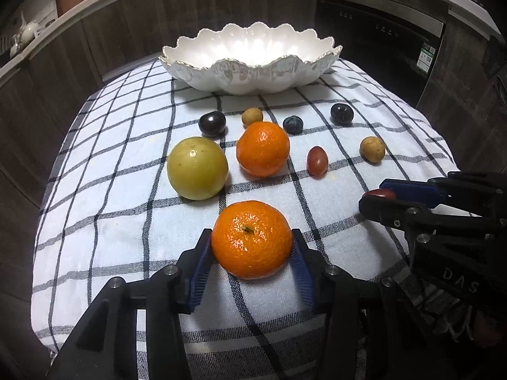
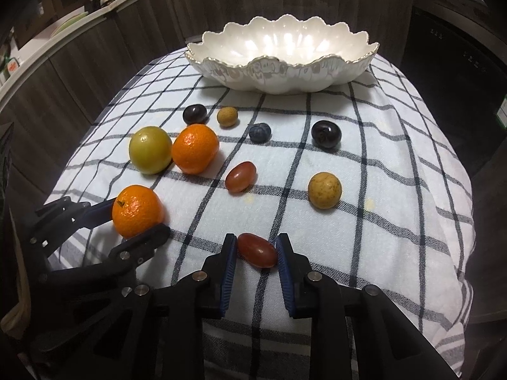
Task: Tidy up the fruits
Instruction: 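Close the left tool on the mandarin while the right tool grips the red date, lift both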
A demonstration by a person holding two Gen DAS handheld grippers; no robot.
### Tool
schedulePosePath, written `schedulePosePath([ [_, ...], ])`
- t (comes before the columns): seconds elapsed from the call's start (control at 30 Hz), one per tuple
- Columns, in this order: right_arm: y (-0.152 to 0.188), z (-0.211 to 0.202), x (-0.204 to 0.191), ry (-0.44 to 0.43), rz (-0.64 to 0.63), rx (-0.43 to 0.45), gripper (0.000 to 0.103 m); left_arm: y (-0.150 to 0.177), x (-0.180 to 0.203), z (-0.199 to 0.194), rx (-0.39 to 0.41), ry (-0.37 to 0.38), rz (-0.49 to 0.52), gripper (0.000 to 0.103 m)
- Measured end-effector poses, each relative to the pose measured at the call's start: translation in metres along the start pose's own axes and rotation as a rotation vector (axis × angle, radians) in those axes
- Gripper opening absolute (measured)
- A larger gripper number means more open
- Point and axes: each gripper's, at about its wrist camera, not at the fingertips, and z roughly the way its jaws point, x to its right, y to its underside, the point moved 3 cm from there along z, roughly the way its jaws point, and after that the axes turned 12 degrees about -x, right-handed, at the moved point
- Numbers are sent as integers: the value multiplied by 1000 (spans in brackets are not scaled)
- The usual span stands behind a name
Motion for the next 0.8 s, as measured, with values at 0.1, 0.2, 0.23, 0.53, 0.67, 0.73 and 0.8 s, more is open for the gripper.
schedulePosePath([
  [0.1,1,-5,0,3,-2,16,27,0,0,-6,18,-7,-1,47],
  [0.2,1,-12,0,5,-3,36,27,1,-1,-14,41,-17,-3,47],
  [0.23,1,-14,0,4,-2,44,27,1,-1,-16,47,-21,-4,47],
  [0.53,-4,-34,1,11,6,102,27,-5,-2,-42,106,-57,14,47],
  [0.67,-8,-46,0,20,5,133,27,-10,-2,-50,119,-60,13,47],
  [0.73,-11,-51,0,15,8,141,27,-13,-2,-54,121,-65,14,46],
  [0.8,-13,-54,1,10,14,143,27,-17,-2,-57,121,-67,12,46],
])
